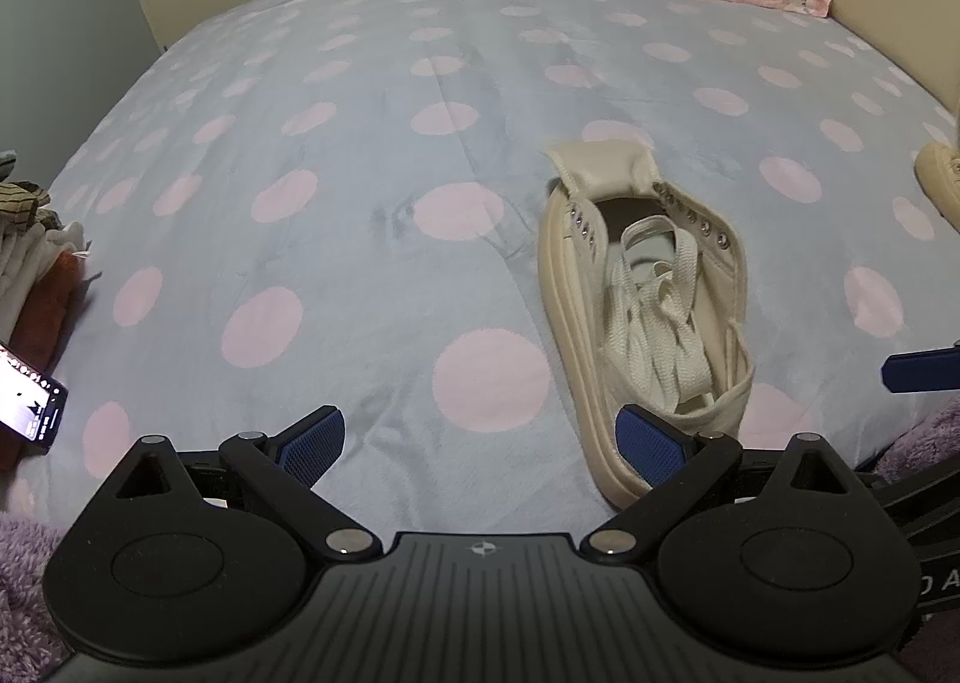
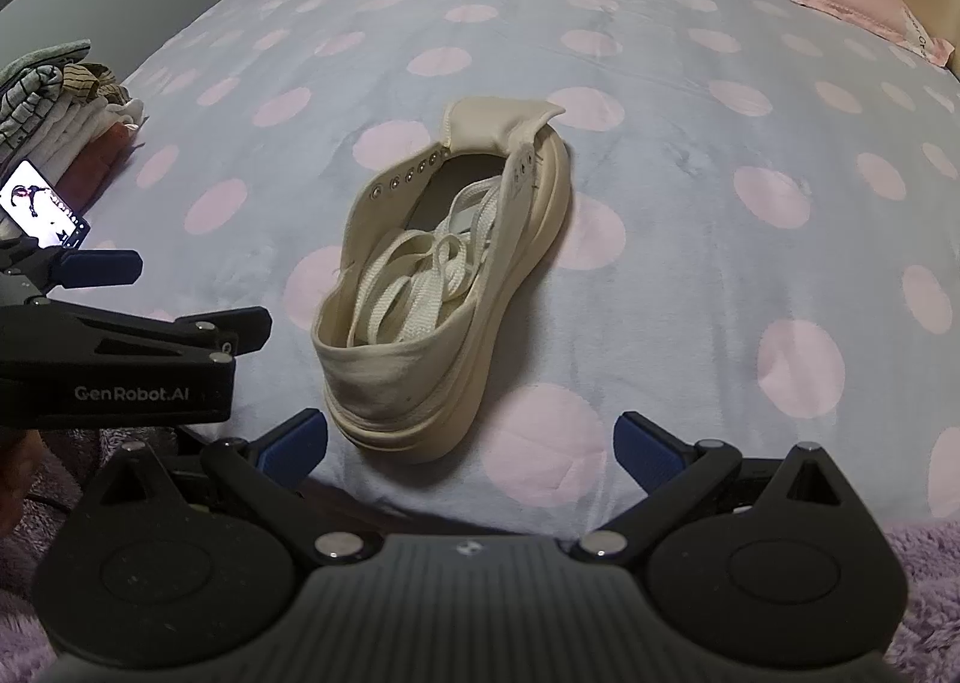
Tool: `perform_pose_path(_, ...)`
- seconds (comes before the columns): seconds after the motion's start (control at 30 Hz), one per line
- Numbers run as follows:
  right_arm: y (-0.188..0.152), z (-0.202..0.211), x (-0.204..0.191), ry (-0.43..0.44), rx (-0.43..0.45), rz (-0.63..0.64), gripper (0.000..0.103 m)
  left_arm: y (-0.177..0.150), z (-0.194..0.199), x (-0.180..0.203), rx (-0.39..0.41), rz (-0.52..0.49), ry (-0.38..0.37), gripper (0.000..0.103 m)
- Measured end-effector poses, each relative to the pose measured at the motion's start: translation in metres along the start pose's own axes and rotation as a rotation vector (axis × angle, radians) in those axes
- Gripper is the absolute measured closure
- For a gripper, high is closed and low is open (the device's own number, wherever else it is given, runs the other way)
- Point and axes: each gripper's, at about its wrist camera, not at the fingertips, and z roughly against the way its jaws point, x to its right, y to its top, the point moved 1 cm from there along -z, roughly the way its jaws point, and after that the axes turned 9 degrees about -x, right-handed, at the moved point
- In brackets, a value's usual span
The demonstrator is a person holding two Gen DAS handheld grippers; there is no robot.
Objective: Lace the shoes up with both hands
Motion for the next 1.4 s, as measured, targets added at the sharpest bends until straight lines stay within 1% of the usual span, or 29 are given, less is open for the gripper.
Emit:
perform_pose_path(0.23,-0.0003,0.0005,-0.0011,0.009,0.001,0.005,0.001,-0.001,0.0032,-0.0029,0.023,0.016,-0.036,0.004)
perform_pose_path(0.37,-0.0005,0.0008,-0.0018,0.015,0.002,0.007,0.001,-0.0001,-0.0013,0.0,0.007,0.011,-0.022,0.004)
perform_pose_path(1.4,-0.001,0.0014,-0.0056,0.033,-0.005,0.025,0.001,-0.0017,-0.0043,0.0006,-0.022,0.002,-0.027,0.004)
